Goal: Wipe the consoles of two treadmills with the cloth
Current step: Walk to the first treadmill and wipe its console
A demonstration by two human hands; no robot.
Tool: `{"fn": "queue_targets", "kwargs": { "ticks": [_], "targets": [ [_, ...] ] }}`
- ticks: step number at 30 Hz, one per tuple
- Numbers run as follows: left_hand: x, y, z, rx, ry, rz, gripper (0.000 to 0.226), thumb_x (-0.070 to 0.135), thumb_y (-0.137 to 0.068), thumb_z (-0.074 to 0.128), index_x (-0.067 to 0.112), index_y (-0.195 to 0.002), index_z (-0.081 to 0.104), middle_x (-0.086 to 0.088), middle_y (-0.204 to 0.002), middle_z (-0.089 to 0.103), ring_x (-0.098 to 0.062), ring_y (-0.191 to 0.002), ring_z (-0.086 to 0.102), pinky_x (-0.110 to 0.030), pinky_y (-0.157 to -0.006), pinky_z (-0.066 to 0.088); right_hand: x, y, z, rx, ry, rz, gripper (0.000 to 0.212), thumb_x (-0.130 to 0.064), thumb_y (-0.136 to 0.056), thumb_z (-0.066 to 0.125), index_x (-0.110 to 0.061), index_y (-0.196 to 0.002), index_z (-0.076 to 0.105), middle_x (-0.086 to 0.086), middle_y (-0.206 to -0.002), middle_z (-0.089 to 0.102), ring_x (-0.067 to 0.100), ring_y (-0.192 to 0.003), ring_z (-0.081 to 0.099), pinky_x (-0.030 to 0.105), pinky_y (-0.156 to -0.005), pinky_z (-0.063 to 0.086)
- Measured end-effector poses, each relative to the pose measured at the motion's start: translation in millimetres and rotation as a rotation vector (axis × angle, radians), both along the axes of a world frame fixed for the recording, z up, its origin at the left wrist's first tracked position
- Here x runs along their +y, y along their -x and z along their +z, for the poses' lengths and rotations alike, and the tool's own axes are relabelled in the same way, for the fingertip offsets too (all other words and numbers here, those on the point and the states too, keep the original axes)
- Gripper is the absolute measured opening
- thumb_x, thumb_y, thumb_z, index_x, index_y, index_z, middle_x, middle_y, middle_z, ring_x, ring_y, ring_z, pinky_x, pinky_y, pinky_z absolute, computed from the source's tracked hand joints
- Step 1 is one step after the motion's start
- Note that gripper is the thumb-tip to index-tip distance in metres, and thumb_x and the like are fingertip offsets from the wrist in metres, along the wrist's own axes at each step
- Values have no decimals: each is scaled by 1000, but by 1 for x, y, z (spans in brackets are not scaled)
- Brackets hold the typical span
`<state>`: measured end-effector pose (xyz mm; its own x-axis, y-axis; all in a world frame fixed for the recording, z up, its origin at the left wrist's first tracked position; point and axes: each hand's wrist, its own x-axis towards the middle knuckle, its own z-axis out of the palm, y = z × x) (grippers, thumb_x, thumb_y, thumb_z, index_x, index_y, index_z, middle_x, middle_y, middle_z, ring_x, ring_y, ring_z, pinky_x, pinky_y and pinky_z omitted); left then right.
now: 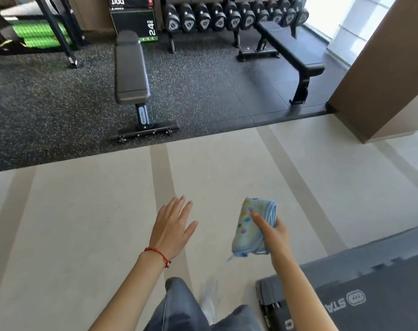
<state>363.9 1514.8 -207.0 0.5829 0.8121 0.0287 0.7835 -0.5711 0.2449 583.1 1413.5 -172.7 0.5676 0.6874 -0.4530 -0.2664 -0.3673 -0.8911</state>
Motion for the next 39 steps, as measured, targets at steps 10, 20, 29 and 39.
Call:
{"fn": "queue_targets", "kwargs": {
  "ticks": [10, 20, 29, 39],
  "targets": [
    [144, -135, -6, 10, -24, -304, 72, 50, -99, 9, 6, -118, 62, -16, -122, 60, -32, -113, 57, -49, -87, 48, 92, -90, -9, 8, -14, -265, 10, -24, -82, 68, -26, -84, 59, 0, -85, 67, 16, -79, 64, 24, -60, 49],
    [250, -310, -1, 5, -105, -753, 74, 50, -99, 7, 8, -114, 65, -14, -120, 62, -30, -113, 52, -40, -93, 41, 129, -186, -7, 27, 31, -727, 16, -25, -79, 71, -17, -91, 64, 4, -87, 69, 18, -79, 65, 26, -61, 51],
    [238, -468, -4, -28, -67, -1022, 72, 51, -99, 10, 5, -116, 62, -17, -122, 60, -29, -117, 46, -38, -94, 30, 92, -275, -11, 26, 39, -1063, 21, -23, -77, 73, -14, -93, 64, 4, -88, 69, 16, -78, 65, 25, -60, 52],
    [198, -665, 5, -21, -42, -1075, 73, 52, -98, 8, 7, -117, 62, -14, -121, 61, -31, -111, 57, -44, -81, 51, 52, -454, -1, -24, 6, -1119, 28, -24, -76, 74, -8, -96, 63, 6, -88, 69, 16, -77, 65, 22, -59, 50]
  ]
}}
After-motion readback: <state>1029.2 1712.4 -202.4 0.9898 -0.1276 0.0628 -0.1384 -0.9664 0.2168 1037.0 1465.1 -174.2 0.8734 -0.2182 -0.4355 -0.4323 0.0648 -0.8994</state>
